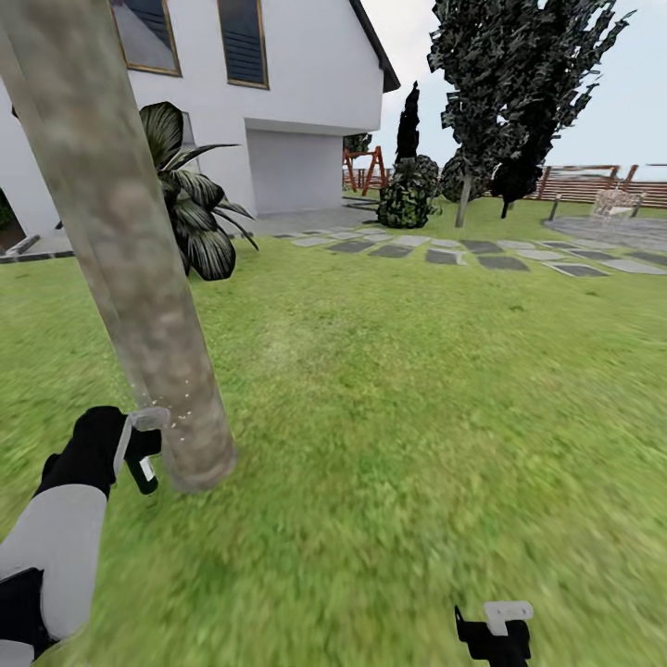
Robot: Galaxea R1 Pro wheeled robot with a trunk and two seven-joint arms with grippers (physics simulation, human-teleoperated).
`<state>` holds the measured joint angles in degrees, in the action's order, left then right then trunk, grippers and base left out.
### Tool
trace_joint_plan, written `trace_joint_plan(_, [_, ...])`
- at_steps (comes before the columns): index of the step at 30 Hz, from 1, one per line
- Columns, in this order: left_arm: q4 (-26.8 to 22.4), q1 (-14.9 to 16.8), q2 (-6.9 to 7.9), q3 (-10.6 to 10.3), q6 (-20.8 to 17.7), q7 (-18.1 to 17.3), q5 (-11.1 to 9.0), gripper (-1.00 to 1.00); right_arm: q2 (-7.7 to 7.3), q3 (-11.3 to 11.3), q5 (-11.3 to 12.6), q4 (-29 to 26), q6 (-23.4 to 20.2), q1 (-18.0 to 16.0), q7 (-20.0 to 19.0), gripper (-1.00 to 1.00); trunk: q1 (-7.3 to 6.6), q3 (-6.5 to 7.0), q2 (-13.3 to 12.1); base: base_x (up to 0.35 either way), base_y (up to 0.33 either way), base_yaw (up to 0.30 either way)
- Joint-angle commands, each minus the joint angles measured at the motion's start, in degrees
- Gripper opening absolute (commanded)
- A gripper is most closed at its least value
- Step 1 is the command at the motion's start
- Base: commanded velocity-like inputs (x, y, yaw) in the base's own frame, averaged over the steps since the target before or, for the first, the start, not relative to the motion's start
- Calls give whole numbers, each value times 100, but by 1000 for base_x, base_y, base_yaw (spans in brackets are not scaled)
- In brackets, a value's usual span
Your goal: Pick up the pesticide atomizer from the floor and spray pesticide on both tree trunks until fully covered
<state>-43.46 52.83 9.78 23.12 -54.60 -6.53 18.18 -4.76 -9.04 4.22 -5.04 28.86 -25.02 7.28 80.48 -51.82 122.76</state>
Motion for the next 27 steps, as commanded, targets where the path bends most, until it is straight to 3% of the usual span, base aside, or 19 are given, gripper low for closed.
trace_joint_plan(1, [-5, 65, 20, 12, -79, -59, 69, -100, -3, -49, 43, 3, 15, -3, 19, 100, -1, -6, 2, 0, 0, 0])
trace_joint_plan(3, [9, 109, 128, 10, -123, -62, 73, -100, -6, -48, 43, 3, 15, -3, 19, 100, -1, -6, 2, 0, 0, 0])
trace_joint_plan(4, [16, 114, 298, 7, -133, -73, 68, -100, -7, -48, 43, 3, 15, -3, 19, 100, -1, -6, 2, 0, 0, 0])
trace_joint_plan(5, [10, 114, 347, 2, -136, -79, 70, -100, -5, -49, 43, 3, 15, -3, 19, 100, -1, -6, 2, 0, 0, 0])
trace_joint_plan(11, [-13, 130, 356, -399, -147, -87, 57, -100, -3, -51, 43, 3, 15, -3, 19, 100, -1, -6, 2, 47, -120, 0])
trace_joint_plan(27, [-14, 131, 389, -387, -143, -99, 51, -100, 0, -54, 43, 3, 15, -3, 19, 100, -1, -6, 2, 154, -230, 0])
